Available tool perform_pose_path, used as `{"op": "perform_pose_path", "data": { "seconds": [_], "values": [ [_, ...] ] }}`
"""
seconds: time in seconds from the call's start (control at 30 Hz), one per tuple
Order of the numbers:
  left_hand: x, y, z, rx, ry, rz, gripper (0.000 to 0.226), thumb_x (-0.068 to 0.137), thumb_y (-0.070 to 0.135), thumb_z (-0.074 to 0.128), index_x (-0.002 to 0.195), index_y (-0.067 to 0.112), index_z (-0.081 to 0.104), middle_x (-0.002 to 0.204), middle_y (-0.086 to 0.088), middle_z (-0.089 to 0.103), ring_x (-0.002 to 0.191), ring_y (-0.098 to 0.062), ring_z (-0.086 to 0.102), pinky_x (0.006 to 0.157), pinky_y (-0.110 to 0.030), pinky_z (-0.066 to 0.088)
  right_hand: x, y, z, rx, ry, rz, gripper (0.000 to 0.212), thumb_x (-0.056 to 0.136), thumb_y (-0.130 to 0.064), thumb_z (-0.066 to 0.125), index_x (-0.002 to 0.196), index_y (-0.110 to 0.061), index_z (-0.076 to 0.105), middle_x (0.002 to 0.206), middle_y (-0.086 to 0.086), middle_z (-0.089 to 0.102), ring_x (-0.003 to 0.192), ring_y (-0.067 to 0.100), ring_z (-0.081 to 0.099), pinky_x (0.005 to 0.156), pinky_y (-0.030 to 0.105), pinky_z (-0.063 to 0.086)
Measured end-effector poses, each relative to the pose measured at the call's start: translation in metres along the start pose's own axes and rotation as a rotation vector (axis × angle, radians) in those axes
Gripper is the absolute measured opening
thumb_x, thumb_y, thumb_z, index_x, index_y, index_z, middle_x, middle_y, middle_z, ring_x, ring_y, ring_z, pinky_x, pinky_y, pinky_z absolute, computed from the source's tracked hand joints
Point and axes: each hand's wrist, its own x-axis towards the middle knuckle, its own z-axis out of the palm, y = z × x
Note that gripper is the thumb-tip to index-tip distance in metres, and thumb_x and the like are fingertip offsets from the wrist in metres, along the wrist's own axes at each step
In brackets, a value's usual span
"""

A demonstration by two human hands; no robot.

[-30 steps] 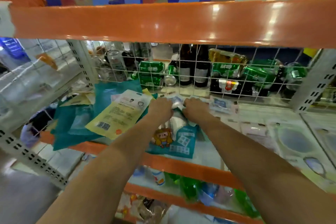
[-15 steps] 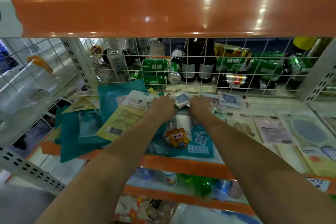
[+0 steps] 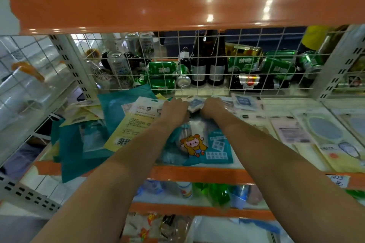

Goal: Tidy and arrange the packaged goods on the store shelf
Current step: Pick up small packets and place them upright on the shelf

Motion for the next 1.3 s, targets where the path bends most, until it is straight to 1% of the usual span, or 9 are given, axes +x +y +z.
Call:
{"op": "perform_pose_path", "data": {
  "seconds": [0.23,0.3,0.4,0.53,0.63,0.77,0.93,1.17,1.3],
  "values": [
    [0.002,0.005,-0.011,0.046,0.003,-0.067,0.032,0.091,0.023,0.049,0.119,0.01,0.055,0.12,-0.012,0.059,0.111,-0.028,0.055,0.084,-0.035,0.043,-0.015,0.0,-0.01,0.139,-0.009,-0.01,0.033,0.097,-0.012,0.046,0.124,0.004,0.057,0.127,0.021,0.058,0.12,0.034,0.053,0.096,0.035,0.043],
    [0.002,0.006,-0.014,0.049,0.009,-0.097,0.03,0.092,0.024,0.049,0.118,0.01,0.055,0.119,-0.011,0.06,0.108,-0.028,0.056,0.08,-0.033,0.04,-0.02,0.0,-0.015,0.168,0.007,0.004,0.033,0.097,-0.012,0.046,0.124,0.004,0.056,0.125,0.019,0.058,0.118,0.032,0.055,0.089,0.031,0.044],
    [0.003,0.008,-0.017,0.043,0.012,-0.115,0.032,0.094,0.026,0.048,0.123,0.012,0.053,0.124,-0.01,0.057,0.112,-0.027,0.055,0.086,-0.034,0.041,-0.026,0.003,-0.022,0.227,0.069,0.041,0.033,0.095,-0.012,0.051,0.123,0.005,0.054,0.123,0.018,0.059,0.114,0.031,0.058,0.078,0.029,0.043],
    [0.002,0.018,-0.017,0.016,-0.009,-0.103,0.033,0.094,0.028,0.048,0.121,0.011,0.054,0.123,-0.011,0.058,0.113,-0.027,0.055,0.091,-0.035,0.042,-0.031,0.016,-0.029,0.321,0.084,0.065,0.033,0.093,-0.013,0.052,0.12,0.005,0.057,0.123,0.021,0.059,0.115,0.032,0.057,0.089,0.033,0.045],
    [0.002,0.029,-0.017,-0.025,0.007,-0.085,0.033,0.094,0.028,0.047,0.122,0.011,0.055,0.123,-0.011,0.059,0.113,-0.027,0.055,0.09,-0.034,0.042,-0.038,0.029,-0.034,0.414,0.112,0.098,0.022,0.092,-0.012,0.054,0.108,0.002,0.058,0.111,0.021,0.059,0.104,0.028,0.058,0.081,0.033,0.045],
    [0.004,0.053,-0.023,-0.015,-0.005,-0.055,0.034,0.096,0.025,0.046,0.127,0.012,0.052,0.129,-0.01,0.055,0.119,-0.028,0.05,0.095,-0.038,0.04,-0.051,0.049,-0.043,0.541,0.169,0.107,0.033,0.09,-0.008,0.058,0.12,0.004,0.055,0.123,0.021,0.058,0.114,0.033,0.056,0.091,0.036,0.047],
    [0.009,0.092,-0.032,-0.048,-0.026,-0.034,0.035,0.096,0.025,0.045,0.128,0.01,0.05,0.131,-0.011,0.051,0.122,-0.029,0.045,0.097,-0.038,0.037,-0.063,0.086,-0.053,0.62,0.24,0.126,0.032,0.09,-0.011,0.06,0.119,0.002,0.056,0.122,0.021,0.059,0.112,0.035,0.057,0.093,0.041,0.048],
    [0.009,0.148,-0.043,-0.05,-0.005,0.029,0.037,0.098,0.03,0.04,0.127,0.011,0.051,0.131,-0.012,0.052,0.121,-0.03,0.047,0.099,-0.039,0.036,-0.079,0.145,-0.071,0.662,0.275,0.242,0.031,0.091,-0.01,0.06,0.121,-0.003,0.056,0.121,0.013,0.061,0.112,0.029,0.057,0.077,0.026,0.04],
    [0.008,0.173,-0.043,-0.091,0.018,0.034,0.037,0.097,0.027,0.041,0.128,0.01,0.051,0.13,-0.012,0.053,0.118,-0.029,0.048,0.095,-0.037,0.037,-0.084,0.174,-0.074,0.684,0.273,0.294,0.031,0.092,-0.014,0.057,0.121,-0.008,0.052,0.116,0.013,0.061,0.095,0.027,0.058,0.076,0.033,0.048]
  ]
}}
